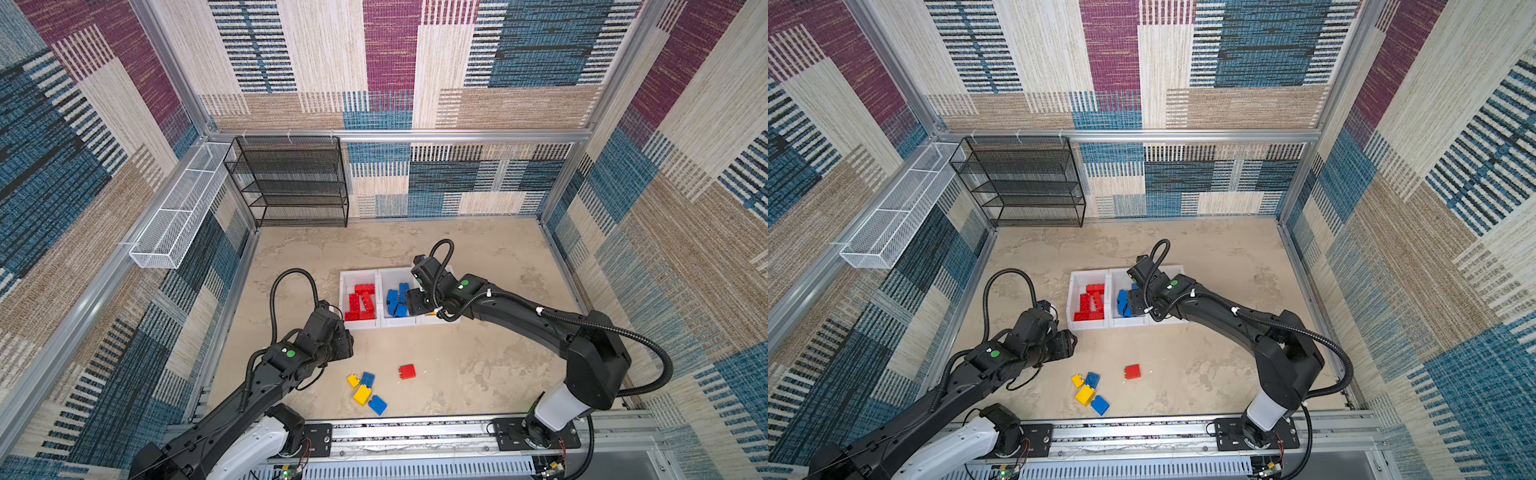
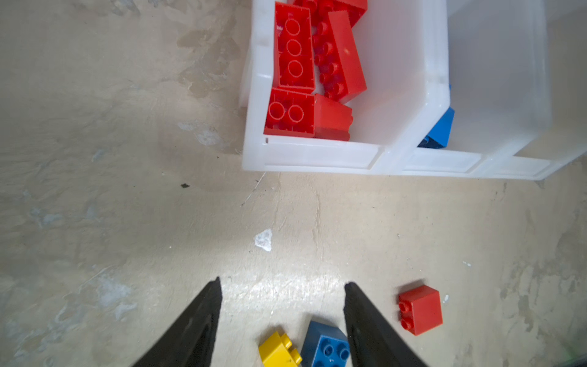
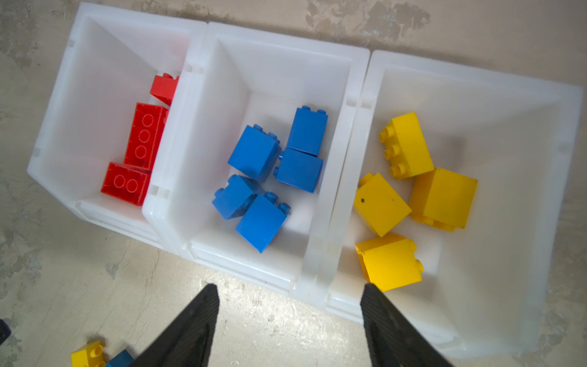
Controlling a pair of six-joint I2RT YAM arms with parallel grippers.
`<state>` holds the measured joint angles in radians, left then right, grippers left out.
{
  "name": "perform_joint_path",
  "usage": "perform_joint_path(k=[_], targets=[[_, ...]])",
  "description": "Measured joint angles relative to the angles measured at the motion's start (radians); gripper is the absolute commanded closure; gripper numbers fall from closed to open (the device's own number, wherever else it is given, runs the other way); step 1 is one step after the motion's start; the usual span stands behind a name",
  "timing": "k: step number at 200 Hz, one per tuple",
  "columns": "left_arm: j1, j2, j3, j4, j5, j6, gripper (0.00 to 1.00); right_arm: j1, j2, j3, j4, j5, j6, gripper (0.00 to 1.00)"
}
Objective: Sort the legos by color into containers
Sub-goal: 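Grasp the blue 2x2 brick with the left gripper while the right gripper hovers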
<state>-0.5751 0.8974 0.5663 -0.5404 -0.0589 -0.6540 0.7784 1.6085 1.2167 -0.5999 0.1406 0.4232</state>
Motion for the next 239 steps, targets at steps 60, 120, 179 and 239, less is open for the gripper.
perform_joint_path(k=[60, 120, 179, 239], targets=[[-0.186, 0.059, -0.010, -0.010, 0.039, 0.002, 0.39, -0.032, -0.079, -0.108, 0.011, 0.000, 0.035, 0.25], [-0.311, 0.140, -0.029, -0.026, 0.036, -0.004, 0.39, -0.041, -0.110, -0.148, 0.018, 0.000, 0.068, 0.25], [-0.369, 0.290, 0.033, -0.022, 0.013, 0.023, 0.42, -0.041, -0.130, -0.178, 0.026, 0.000, 0.080, 0.25], [-0.411, 0.393, 0.055, -0.010, 0.008, 0.029, 0.53, -0.044, -0.156, -0.207, 0.027, 0.000, 0.099, 0.26]])
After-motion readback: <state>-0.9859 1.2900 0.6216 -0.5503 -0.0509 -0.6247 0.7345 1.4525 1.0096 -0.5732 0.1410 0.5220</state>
